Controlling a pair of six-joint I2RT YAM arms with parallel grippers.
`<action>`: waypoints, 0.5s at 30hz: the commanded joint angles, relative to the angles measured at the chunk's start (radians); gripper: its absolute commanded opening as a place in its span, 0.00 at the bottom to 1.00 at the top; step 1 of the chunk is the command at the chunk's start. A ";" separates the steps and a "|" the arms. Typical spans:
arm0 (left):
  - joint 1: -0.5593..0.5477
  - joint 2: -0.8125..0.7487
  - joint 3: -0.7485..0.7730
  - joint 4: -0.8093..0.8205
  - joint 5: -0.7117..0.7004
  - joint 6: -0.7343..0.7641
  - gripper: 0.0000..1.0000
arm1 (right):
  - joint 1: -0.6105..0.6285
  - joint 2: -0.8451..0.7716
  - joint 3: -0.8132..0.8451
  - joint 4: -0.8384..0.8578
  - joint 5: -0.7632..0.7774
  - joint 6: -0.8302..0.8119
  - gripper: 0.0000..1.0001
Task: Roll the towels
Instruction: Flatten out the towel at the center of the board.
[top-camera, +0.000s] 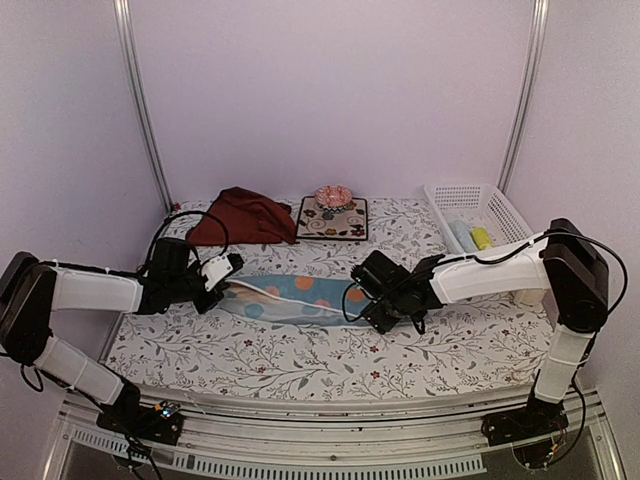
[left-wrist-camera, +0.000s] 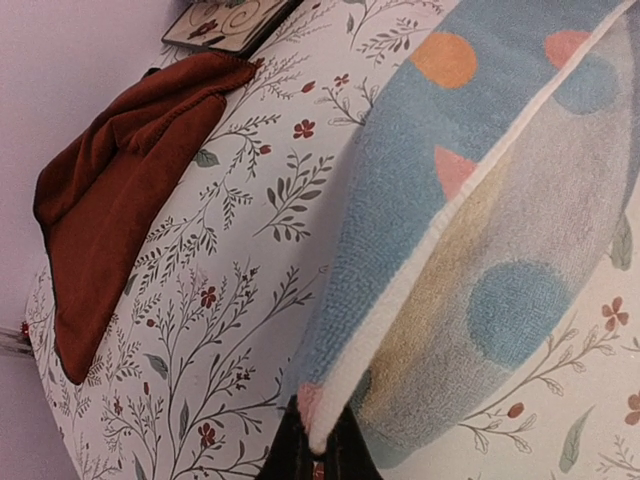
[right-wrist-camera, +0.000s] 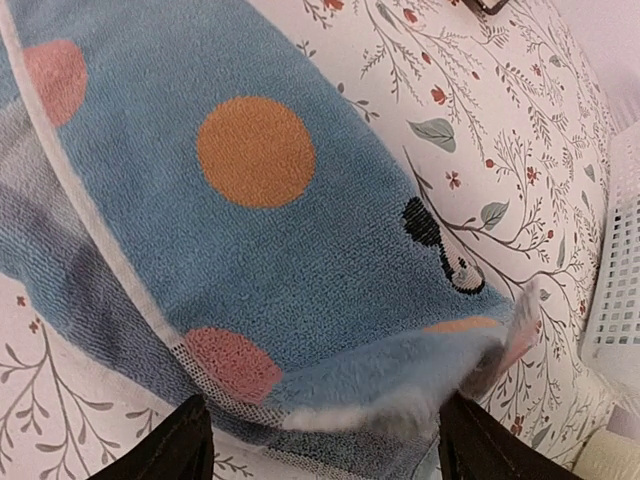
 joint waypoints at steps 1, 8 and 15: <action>-0.010 0.000 0.029 0.002 0.019 -0.014 0.00 | -0.005 0.010 0.056 -0.088 0.012 -0.125 0.77; -0.011 -0.013 0.040 -0.010 0.033 -0.008 0.00 | -0.005 -0.035 0.072 -0.059 0.003 -0.337 0.75; -0.012 -0.016 0.044 -0.022 0.042 0.011 0.00 | -0.003 -0.047 0.014 -0.008 -0.027 -0.558 0.75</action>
